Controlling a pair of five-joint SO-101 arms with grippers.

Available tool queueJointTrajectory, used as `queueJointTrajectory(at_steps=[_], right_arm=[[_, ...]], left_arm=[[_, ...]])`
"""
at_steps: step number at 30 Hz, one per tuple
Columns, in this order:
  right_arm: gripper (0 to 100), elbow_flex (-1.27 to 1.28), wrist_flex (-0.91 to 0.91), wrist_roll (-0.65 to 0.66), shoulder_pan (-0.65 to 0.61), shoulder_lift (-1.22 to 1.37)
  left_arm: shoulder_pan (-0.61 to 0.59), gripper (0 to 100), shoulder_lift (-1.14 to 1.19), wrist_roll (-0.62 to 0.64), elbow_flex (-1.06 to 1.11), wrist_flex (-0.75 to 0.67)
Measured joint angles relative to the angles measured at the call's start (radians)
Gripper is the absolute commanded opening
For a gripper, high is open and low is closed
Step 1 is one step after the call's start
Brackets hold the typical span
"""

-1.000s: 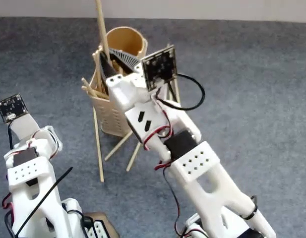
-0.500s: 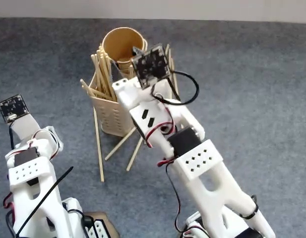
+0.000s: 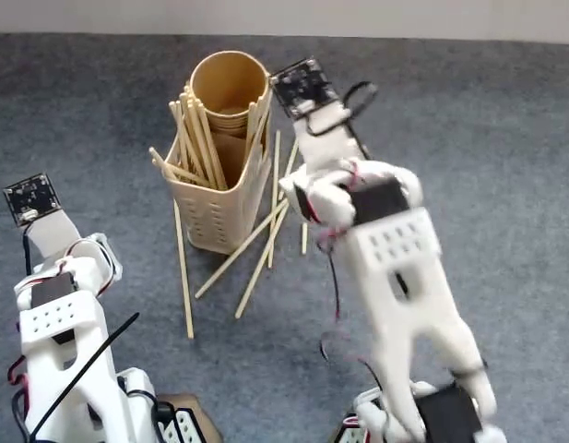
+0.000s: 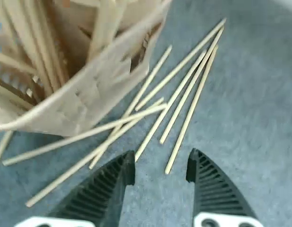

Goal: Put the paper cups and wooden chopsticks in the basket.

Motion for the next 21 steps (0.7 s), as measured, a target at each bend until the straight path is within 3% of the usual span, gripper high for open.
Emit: queueJointTrajectory(at_steps=[9,21], right_arm=[[18.3,0.037,-0.428,0.011,0.064,0.473],[18.3,-0.037,-0.473,0.011,0.11,0.698]], left_arm=[[0.0,21,0.0,0.0,0.0,0.0],[0.0,21,0.0,0.0,0.0,0.0]])
